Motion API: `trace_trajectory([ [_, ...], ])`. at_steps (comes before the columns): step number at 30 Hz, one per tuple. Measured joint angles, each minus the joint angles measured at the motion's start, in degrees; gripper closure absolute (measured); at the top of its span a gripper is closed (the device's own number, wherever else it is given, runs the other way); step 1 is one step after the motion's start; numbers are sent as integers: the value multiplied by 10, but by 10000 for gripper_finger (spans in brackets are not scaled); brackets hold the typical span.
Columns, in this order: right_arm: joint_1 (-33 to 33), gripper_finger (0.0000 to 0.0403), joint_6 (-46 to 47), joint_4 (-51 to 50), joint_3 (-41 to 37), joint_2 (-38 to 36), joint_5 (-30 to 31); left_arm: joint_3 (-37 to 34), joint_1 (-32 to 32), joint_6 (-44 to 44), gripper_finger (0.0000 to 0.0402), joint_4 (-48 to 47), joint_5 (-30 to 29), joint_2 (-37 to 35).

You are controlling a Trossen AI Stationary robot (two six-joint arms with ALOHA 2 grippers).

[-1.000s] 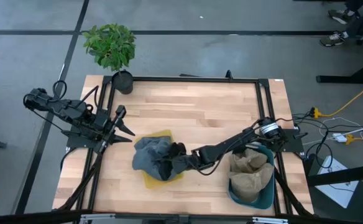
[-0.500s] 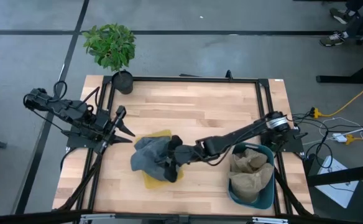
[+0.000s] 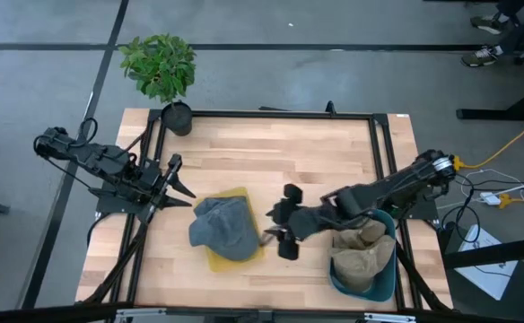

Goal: Pick & Place hat
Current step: Return to Home Position

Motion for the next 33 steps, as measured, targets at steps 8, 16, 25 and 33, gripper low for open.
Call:
trace_trajectory([
  [8,39,186,-91,78,-117,-91,25,0,0,-35,304,-54,-56,10],
  [16,43,186,-196,357,-348,-209,-212,0,0,-45,304,-66,-63,24],
  [25,37,186,-222,644,-595,-328,-326,0,0,-46,304,-66,-65,31],
  [33,21,186,-293,836,-761,-443,-377,0,2,-53,304,-66,-74,33],
])
